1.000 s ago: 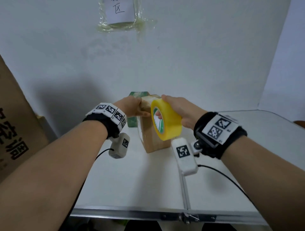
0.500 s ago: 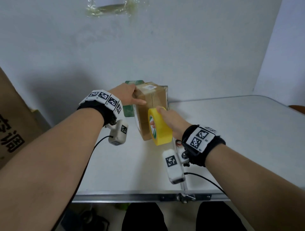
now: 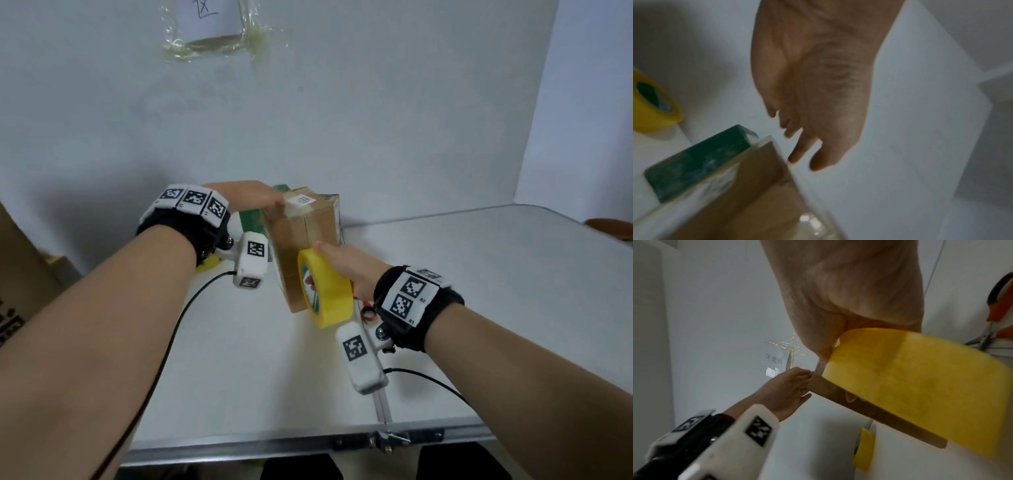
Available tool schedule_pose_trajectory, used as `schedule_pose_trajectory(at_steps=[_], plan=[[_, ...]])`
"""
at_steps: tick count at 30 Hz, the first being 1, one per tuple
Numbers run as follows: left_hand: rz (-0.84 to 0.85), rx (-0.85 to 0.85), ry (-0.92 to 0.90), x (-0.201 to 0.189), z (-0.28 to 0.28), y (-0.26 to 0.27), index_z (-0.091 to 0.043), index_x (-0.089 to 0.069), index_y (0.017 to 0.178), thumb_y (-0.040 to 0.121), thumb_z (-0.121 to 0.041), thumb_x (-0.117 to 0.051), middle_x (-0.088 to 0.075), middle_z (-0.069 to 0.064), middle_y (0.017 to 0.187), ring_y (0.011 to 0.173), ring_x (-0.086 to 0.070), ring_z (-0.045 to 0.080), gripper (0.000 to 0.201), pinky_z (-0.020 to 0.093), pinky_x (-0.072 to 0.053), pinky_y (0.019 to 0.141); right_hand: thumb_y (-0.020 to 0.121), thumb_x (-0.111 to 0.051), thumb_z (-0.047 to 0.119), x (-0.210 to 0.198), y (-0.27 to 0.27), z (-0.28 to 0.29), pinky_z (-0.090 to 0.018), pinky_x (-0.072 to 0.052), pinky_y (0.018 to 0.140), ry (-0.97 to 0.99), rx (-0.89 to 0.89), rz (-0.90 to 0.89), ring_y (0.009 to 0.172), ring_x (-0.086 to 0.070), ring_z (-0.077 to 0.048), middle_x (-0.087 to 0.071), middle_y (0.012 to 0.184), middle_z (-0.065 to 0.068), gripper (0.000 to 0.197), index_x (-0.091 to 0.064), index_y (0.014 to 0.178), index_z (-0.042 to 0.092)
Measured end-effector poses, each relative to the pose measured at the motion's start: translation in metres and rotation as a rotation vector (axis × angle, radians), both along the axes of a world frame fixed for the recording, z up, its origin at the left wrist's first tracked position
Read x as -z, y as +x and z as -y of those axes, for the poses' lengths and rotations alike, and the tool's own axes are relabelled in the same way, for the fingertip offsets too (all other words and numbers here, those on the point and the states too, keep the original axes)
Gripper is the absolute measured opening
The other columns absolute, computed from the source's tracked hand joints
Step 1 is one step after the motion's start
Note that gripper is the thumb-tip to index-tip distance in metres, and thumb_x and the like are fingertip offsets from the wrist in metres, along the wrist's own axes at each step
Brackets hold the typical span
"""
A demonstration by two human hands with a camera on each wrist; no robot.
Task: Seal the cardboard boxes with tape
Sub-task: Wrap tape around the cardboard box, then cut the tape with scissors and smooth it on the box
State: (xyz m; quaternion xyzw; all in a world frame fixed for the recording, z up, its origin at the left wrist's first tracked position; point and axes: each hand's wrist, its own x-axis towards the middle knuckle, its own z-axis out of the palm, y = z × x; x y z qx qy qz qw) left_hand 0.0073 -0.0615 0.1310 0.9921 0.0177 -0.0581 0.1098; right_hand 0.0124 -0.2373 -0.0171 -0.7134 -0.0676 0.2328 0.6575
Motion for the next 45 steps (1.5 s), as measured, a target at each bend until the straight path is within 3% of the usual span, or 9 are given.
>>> schedule_pose_trajectory(at_steps=[9, 12, 16, 21, 26, 31, 38, 41, 45], plan=[[0.141, -0.026, 0.011, 0.040, 0.000, 0.022, -0.024, -0.022, 0.154, 0.094, -0.065, 0.000, -0.025, 0.013, 0.158, 0.149, -0.014, 0.029, 0.076, 0.046, -0.010, 0.121, 0.100, -0.045, 0.047, -0.035, -0.040, 0.012, -0.045, -0.049, 0.102, 0.052, 0.068, 0.009, 0.067, -0.070, -0.020, -0.074, 0.072, -0.011, 0.065, -0.038, 0.145, 0.000], [0.336, 0.131, 0.170, 0.035, 0.006, 0.014, -0.010, -0.064, 0.111, 0.102, -0.053, -0.016, -0.064, 0.019, 0.105, 0.100, -0.060, 0.030, 0.066, 0.039, -0.043, 0.096, 0.095, -0.047, 0.055, -0.035, -0.035, 0.004, -0.047, -0.044, 0.107, 0.014, 0.072, 0.032, 0.080, -0.073, -0.022, -0.076, 0.084, -0.012, 0.075, -0.039, 0.144, -0.001], [0.569, 0.239, 0.223, 0.042, 0.013, 0.003, -0.003, -0.062, 0.078, 0.101, -0.051, -0.028, -0.059, 0.007, 0.069, 0.067, -0.056, 0.022, 0.064, 0.034, -0.042, 0.071, 0.091, -0.050, 0.057, -0.035, -0.031, 0.003, -0.045, -0.050, 0.100, 0.008, 0.076, 0.039, 0.091, -0.072, -0.025, -0.075, 0.098, -0.015, 0.078, -0.040, 0.142, -0.001], [0.459, 0.336, 0.060, 0.064, 0.003, 0.001, -0.021, -0.039, 0.148, 0.101, -0.050, -0.032, -0.037, -0.001, 0.154, 0.144, -0.029, 0.014, 0.056, 0.023, -0.014, 0.116, 0.101, -0.045, 0.044, -0.028, -0.028, 0.006, -0.043, -0.052, 0.098, 0.007, 0.035, 0.055, 0.074, -0.071, -0.022, -0.074, 0.073, -0.010, 0.066, -0.037, 0.144, -0.004], [0.524, 0.278, 0.035, 0.080, -0.006, 0.016, -0.028, -0.037, 0.148, 0.090, -0.072, -0.030, -0.034, 0.001, 0.156, 0.146, -0.025, 0.014, 0.073, 0.050, -0.019, 0.119, 0.093, -0.036, 0.068, -0.027, -0.028, 0.006, -0.045, -0.044, 0.105, -0.231, 0.001, 0.162, 0.125, -0.054, -0.032, -0.055, 0.138, -0.016, 0.085, -0.036, 0.147, 0.002], [0.534, 0.290, 0.048, 0.081, -0.010, 0.019, -0.026, -0.039, 0.148, 0.087, -0.074, -0.024, -0.036, 0.002, 0.155, 0.145, -0.030, 0.018, 0.079, 0.048, -0.025, 0.118, 0.100, -0.037, 0.050, -0.028, -0.024, 0.040, -0.036, -0.053, 0.088, -0.423, 0.139, 0.338, 0.100, -0.067, -0.029, -0.072, 0.103, -0.011, 0.056, -0.066, 0.109, 0.002], [0.531, 0.285, 0.056, 0.079, -0.006, 0.018, -0.024, -0.036, 0.150, 0.093, -0.064, -0.029, -0.033, 0.003, 0.156, 0.145, -0.028, 0.020, 0.069, 0.046, -0.021, 0.119, 0.093, -0.053, 0.010, -0.019, 0.003, 0.071, -0.041, -0.055, 0.092, -0.919, 0.076, 0.372, 0.107, -0.064, -0.033, -0.066, 0.116, -0.018, 0.026, -0.065, 0.113, -0.002], [0.529, 0.282, 0.065, 0.079, -0.007, 0.016, -0.025, -0.034, 0.150, 0.093, -0.064, -0.028, -0.031, 0.002, 0.157, 0.146, -0.026, 0.019, 0.070, 0.045, -0.019, 0.120, 0.083, -0.072, 0.035, -0.004, 0.014, 0.064, -0.040, -0.055, 0.088, -1.158, -0.149, 0.378, 0.104, -0.065, -0.030, -0.068, 0.112, -0.009, 0.035, -0.068, 0.105, 0.008], [0.520, 0.287, 0.043, 0.078, -0.007, 0.016, -0.025, -0.034, 0.150, 0.094, -0.063, -0.030, -0.031, 0.002, 0.157, 0.146, -0.026, 0.019, 0.068, 0.044, -0.018, 0.120, 0.021, -0.075, 0.078, 0.106, 0.135, 0.080, -0.040, -0.055, 0.065, -1.510, -0.229, 0.208, 0.060, -0.062, -0.020, -0.066, 0.071, 0.011, 0.074, -0.059, 0.074, 0.029]])
